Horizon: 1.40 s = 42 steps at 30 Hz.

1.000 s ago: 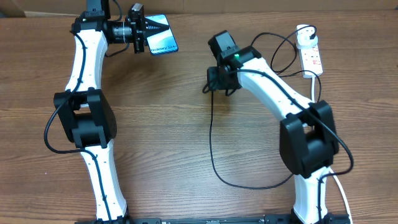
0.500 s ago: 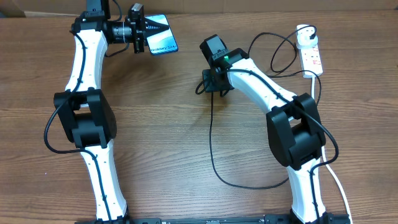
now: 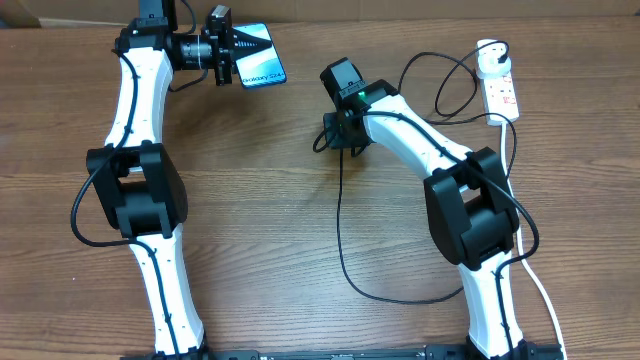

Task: Plug charger to phone and switch on socket
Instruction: 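Lower the right gripper and grasp the black cable's connector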

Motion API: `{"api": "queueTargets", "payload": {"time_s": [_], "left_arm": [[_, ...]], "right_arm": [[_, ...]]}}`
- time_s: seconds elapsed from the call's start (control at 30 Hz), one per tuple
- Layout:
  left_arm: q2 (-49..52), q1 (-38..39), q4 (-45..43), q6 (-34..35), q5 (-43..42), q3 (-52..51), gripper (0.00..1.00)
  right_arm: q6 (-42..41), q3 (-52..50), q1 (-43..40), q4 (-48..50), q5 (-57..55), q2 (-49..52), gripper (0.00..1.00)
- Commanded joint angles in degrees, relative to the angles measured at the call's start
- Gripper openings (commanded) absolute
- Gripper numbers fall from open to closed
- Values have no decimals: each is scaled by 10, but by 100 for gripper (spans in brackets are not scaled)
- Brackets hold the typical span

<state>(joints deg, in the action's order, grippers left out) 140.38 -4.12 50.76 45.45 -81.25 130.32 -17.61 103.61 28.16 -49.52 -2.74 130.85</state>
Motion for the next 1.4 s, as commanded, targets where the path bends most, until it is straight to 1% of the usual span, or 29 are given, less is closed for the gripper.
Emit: {"api": "queueTargets", "payload": {"time_s": [0.0,0.47,0.77,1.0,1.33,1.37], "left_arm": [[-17,1,-2,-1,-22,18,4],[-17,2,-2,-1,-22,18,4],[-17,2,-1,-1,-22,18,4],[-17,2,-1,-1,-22,18,4],[-17,2,-1,0,-22,18,4],[-17,2,-1,0,-22,18,4]], "right_arm": [[-4,6,1,3,5,10,32],[-23,-20,1,21,5,11,28],[-26,-25,1,21,5,11,27],[-37,-54,1,36,16,11,27],[-38,-54,1,25,24,11,4],[-38,-54,1,25,24,11,4]]}}
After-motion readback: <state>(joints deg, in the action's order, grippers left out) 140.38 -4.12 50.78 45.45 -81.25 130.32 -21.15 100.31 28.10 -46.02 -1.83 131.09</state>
